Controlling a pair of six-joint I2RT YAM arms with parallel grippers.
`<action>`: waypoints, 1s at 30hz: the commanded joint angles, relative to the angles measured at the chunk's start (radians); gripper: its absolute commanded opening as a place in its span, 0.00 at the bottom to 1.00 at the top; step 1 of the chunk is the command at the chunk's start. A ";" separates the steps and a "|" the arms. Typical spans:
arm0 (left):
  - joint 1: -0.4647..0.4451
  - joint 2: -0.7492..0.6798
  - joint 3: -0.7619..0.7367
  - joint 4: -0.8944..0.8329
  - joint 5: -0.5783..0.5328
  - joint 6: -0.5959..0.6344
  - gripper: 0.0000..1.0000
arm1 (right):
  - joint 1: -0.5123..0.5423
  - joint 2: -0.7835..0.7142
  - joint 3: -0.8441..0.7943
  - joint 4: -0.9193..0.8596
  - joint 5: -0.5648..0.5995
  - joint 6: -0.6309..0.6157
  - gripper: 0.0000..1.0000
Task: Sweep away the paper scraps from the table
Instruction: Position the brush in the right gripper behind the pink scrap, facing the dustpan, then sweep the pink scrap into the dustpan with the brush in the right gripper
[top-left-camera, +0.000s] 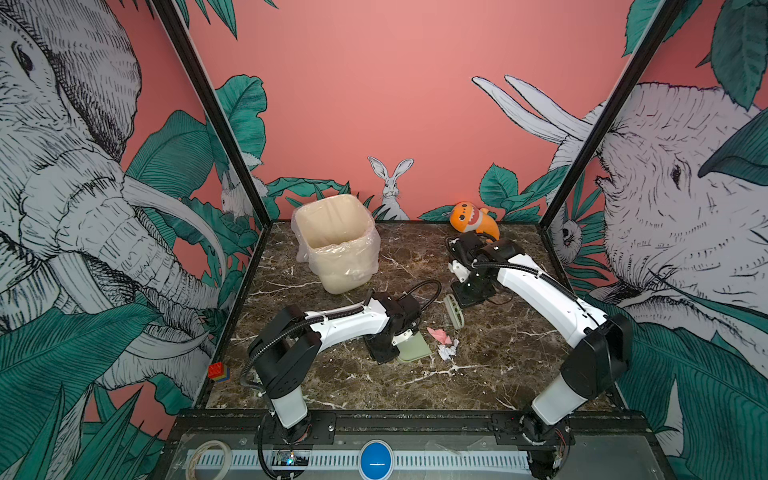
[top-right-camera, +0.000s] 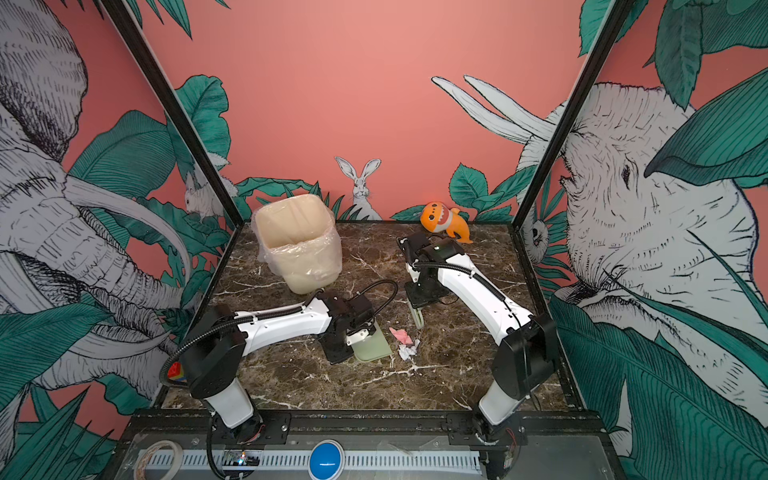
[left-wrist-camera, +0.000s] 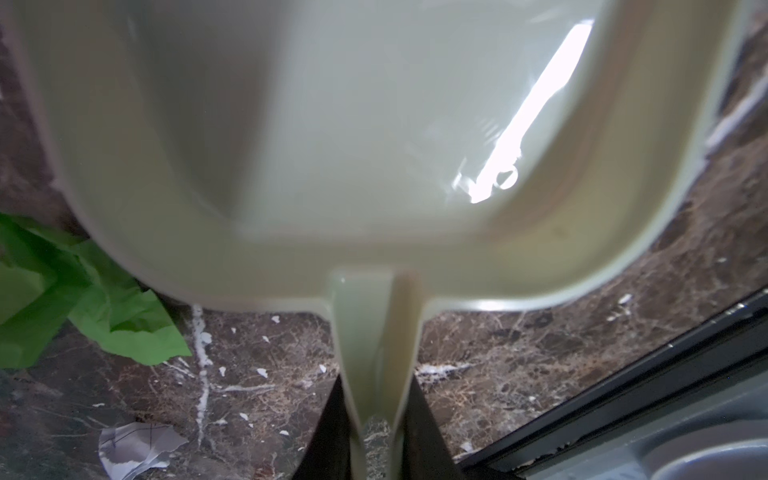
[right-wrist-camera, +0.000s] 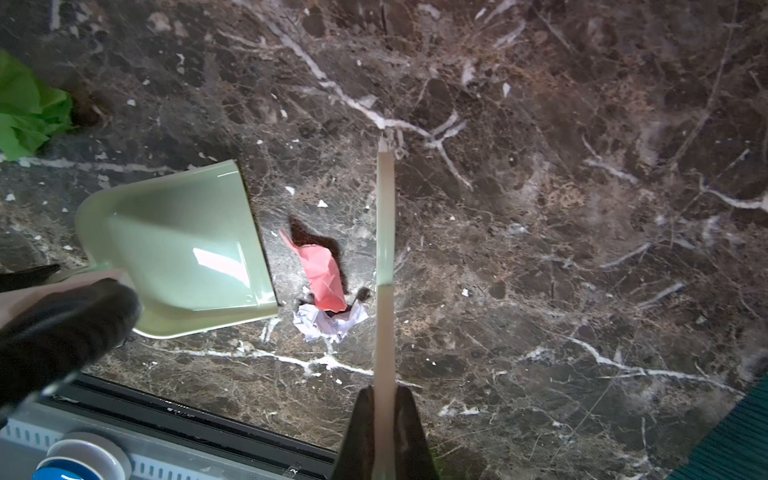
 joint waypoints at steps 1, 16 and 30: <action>-0.011 -0.052 -0.013 -0.014 0.028 0.016 0.14 | -0.002 -0.022 -0.032 -0.029 0.013 0.001 0.00; -0.013 -0.024 -0.001 -0.013 0.023 0.017 0.14 | 0.051 -0.007 -0.051 0.066 -0.111 0.053 0.00; -0.013 -0.017 0.005 -0.019 0.020 0.017 0.14 | 0.110 -0.086 -0.040 0.172 -0.299 0.143 0.00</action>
